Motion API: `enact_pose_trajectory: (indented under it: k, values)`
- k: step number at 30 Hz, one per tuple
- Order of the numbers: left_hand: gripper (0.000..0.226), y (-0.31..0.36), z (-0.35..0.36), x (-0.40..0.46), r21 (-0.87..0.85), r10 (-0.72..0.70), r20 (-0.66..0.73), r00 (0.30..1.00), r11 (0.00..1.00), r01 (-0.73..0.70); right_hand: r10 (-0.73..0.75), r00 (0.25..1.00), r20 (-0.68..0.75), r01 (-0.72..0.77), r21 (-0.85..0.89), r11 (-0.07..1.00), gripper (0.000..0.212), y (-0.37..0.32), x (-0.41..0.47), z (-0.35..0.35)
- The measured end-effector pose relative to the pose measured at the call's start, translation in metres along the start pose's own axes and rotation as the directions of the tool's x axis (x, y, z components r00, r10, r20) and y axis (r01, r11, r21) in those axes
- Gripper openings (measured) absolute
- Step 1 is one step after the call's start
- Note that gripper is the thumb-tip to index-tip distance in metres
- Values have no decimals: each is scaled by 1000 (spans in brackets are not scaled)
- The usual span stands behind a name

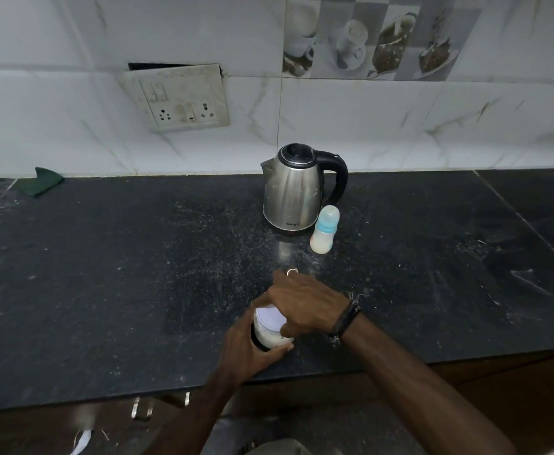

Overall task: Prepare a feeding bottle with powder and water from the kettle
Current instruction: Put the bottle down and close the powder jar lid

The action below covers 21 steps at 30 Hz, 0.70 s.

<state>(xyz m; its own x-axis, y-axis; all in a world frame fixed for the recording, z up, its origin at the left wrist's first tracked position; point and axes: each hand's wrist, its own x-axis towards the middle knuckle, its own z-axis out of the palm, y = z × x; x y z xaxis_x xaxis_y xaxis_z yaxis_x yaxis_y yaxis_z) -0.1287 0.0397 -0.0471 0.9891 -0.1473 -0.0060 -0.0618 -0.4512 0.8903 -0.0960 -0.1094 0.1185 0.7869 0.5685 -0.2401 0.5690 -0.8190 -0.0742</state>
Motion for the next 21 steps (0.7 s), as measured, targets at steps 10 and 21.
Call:
enact_pose_trajectory:
  k: [10, 21]
  values:
    - [90, 12, 0, 2, 22, -15, 90, 996, 1000, 13, 159, 947, -279, -179, -48, 983, 45, -17, 1, 5]
    - [97, 11, -4, -4, -15, 29, -16, 999, 999, -29, 407, 893, -193, -419, -20, 908, 19, -8, -11, 3]
